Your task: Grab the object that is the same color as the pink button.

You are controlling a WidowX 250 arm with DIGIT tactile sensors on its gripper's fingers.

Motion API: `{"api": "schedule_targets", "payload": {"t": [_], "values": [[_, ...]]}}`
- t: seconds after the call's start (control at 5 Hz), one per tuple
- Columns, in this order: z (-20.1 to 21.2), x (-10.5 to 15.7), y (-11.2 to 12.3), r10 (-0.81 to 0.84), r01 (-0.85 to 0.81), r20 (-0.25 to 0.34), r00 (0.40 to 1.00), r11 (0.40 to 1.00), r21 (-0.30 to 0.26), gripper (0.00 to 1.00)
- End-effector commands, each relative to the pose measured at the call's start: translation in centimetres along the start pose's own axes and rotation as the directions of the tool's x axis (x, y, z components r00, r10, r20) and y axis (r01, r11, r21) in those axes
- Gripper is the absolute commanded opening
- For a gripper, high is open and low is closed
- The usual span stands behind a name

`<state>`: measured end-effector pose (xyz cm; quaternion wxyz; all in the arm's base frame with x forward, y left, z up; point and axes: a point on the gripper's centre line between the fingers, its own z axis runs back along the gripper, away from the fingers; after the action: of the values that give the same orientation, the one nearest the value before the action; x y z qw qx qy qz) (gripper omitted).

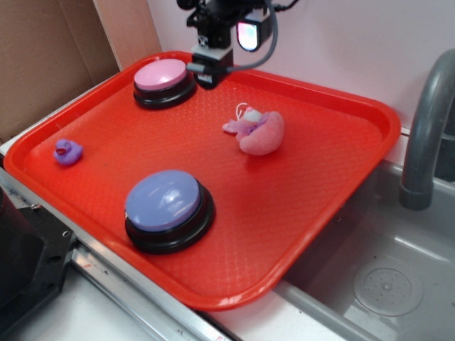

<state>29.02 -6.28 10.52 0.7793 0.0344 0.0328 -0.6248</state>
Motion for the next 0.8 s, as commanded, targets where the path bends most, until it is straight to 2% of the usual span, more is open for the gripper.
{"api": "schedule_targets", "payload": {"t": [0.0,0.4,0.6], "values": [[-3.6,1.8,0.0,-0.017,0.017,-0.011,1.000,1.000,0.018,1.00],[-6.4,2.0,-0.6,-0.052,0.051,-0.025,0.998,0.998,-0.043,1.00],[-7.4,1.9,-0.9,-0.044,0.043,-0.014,0.999,0.997,-0.066,0.35]]}}
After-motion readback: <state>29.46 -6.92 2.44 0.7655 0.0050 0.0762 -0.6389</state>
